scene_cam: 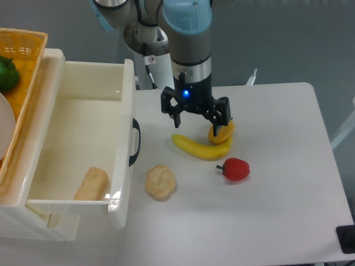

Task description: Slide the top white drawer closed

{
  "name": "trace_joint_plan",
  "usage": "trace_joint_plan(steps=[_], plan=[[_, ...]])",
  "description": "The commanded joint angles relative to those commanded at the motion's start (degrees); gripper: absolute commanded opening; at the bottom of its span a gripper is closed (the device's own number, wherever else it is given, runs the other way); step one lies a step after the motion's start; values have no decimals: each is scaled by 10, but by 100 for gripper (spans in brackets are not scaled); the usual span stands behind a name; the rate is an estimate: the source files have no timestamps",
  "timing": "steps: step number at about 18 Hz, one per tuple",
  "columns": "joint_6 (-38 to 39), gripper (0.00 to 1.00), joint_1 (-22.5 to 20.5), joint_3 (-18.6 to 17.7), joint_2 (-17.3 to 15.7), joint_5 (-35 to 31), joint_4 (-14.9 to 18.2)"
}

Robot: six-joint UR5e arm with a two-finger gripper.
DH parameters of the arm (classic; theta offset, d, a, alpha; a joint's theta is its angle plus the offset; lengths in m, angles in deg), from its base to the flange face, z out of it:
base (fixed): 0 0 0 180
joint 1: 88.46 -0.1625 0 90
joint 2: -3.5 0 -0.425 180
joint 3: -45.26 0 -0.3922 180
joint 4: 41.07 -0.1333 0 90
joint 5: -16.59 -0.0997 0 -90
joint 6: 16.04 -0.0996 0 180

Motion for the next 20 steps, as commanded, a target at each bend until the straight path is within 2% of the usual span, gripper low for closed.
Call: trace_joint_plan(steps=[9,13,16,20], plan=[[3,100,-24,1,23,0,1],[8,100,-24,-14,41,-9,2],[9,100,-28,-32,42,-9,-1],[9,100,-50,-37,43,-10,0]])
